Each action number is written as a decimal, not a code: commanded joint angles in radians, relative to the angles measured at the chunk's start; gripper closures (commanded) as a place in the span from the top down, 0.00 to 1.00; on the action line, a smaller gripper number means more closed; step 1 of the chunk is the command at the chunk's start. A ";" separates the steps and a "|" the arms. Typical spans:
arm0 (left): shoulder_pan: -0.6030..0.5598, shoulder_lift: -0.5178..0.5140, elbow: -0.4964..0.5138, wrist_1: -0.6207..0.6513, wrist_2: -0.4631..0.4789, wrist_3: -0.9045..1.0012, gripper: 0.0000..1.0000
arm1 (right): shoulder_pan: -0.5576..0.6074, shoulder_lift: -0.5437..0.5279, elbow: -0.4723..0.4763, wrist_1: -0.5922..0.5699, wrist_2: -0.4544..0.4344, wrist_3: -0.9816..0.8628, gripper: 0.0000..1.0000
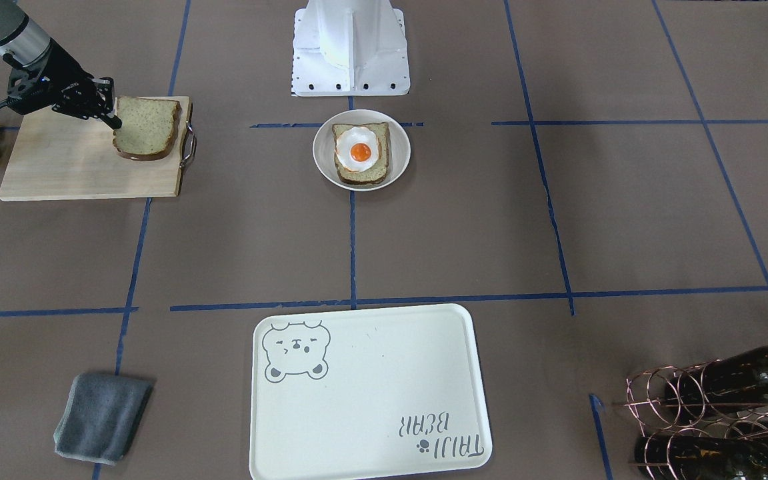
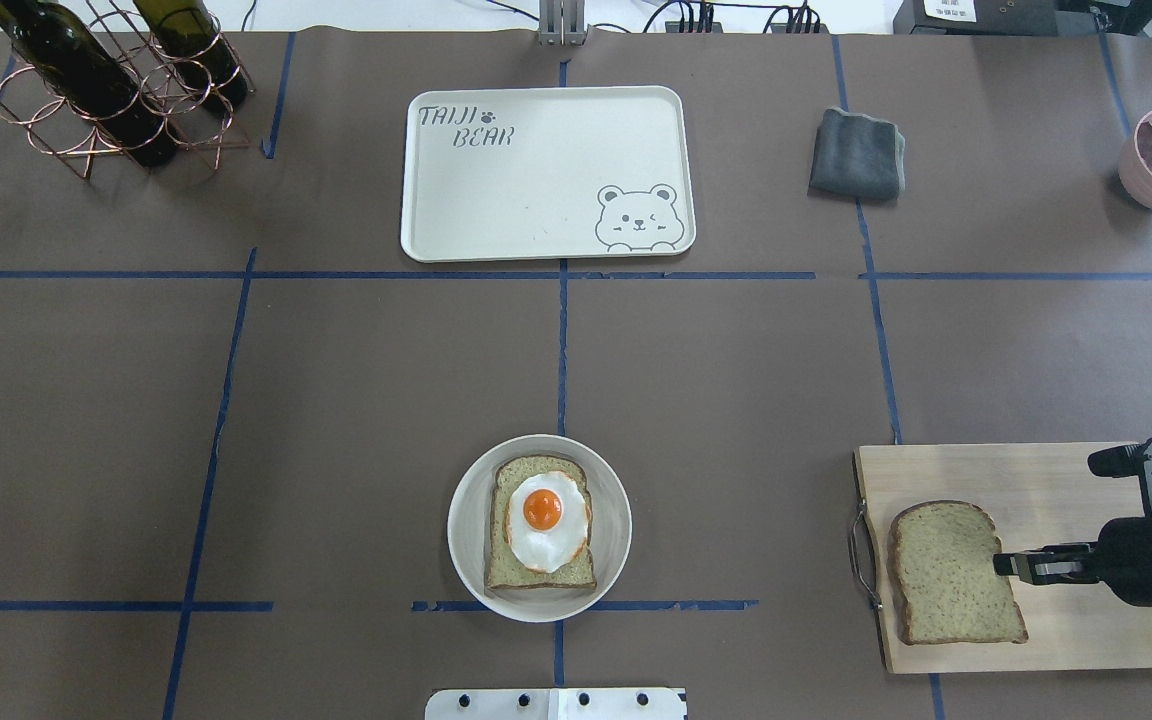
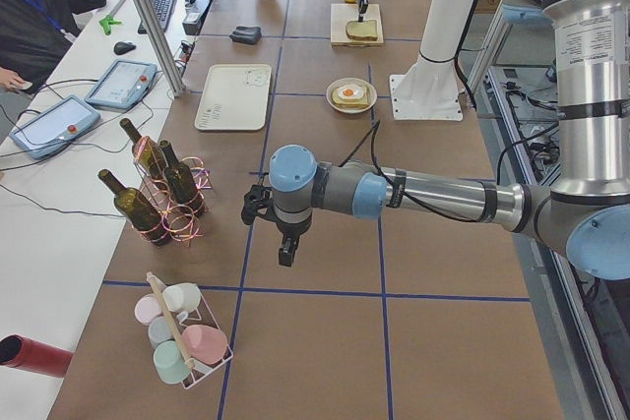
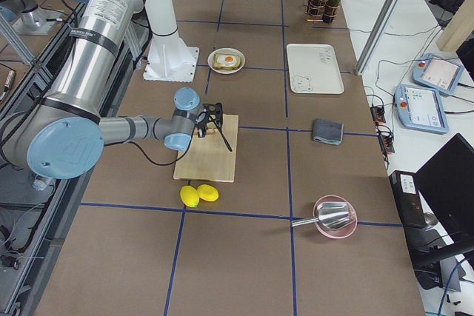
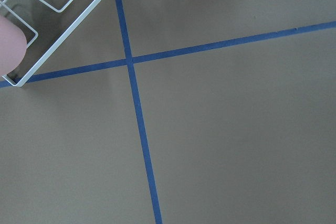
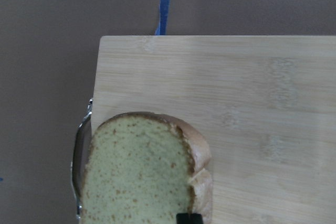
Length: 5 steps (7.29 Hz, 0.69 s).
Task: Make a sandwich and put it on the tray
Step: 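Move the right gripper to the bread slice on the wooden board and grasp it, then lift the bread slice with the right gripper and carry it over the plate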
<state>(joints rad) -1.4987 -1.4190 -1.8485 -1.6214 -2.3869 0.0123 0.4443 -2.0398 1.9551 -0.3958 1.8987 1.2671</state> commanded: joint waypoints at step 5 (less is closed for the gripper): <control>0.000 0.000 0.000 0.000 0.000 0.000 1.00 | 0.152 0.157 -0.001 0.046 0.186 0.009 0.00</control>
<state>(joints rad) -1.4987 -1.4190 -1.8485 -1.6214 -2.3869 0.0123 0.5967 -1.9327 1.9567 -0.3433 2.0844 1.2709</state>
